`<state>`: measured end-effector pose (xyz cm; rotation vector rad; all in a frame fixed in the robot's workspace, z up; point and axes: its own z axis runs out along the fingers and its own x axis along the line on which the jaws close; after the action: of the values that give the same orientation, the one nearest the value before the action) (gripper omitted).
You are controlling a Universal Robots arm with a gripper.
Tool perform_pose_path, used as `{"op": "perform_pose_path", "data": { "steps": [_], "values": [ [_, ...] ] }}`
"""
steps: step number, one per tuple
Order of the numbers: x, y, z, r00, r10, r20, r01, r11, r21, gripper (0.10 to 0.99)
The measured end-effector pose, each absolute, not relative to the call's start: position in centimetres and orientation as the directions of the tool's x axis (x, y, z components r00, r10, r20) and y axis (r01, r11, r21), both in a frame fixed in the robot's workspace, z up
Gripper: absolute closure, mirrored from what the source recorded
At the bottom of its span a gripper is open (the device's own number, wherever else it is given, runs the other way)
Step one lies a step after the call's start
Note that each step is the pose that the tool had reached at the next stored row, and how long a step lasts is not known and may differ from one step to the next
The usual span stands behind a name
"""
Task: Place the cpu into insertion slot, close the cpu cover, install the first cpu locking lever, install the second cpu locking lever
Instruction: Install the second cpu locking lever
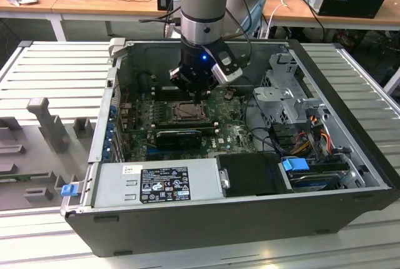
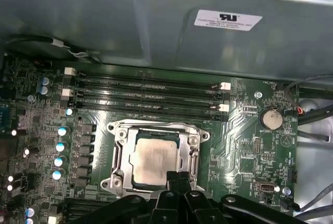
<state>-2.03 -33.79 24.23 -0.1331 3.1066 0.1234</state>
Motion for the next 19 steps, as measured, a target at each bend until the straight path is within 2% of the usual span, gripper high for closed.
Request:
{"op": "perform_pose_path", "data": {
  "steps": [5,6,7,8,19],
  "values": [
    [-2.0,-34.2,24.2,-0.996,-0.084,-0.033,-0.087,0.993,0.078,0.980],
    [-2.0,-34.3,24.2,-0.996,-0.084,-0.034,-0.087,0.992,0.087,0.980],
    [-2.0,-34.5,24.2,-0.996,-0.082,-0.035,-0.086,0.988,0.128,0.980],
    [-2.0,-34.5,24.2,-0.996,-0.082,-0.035,-0.086,0.987,0.137,0.980],
    [-2.0,-36.8,23.9,-0.997,-0.082,-0.013,-0.083,0.986,0.141,0.980]
  ]
}}
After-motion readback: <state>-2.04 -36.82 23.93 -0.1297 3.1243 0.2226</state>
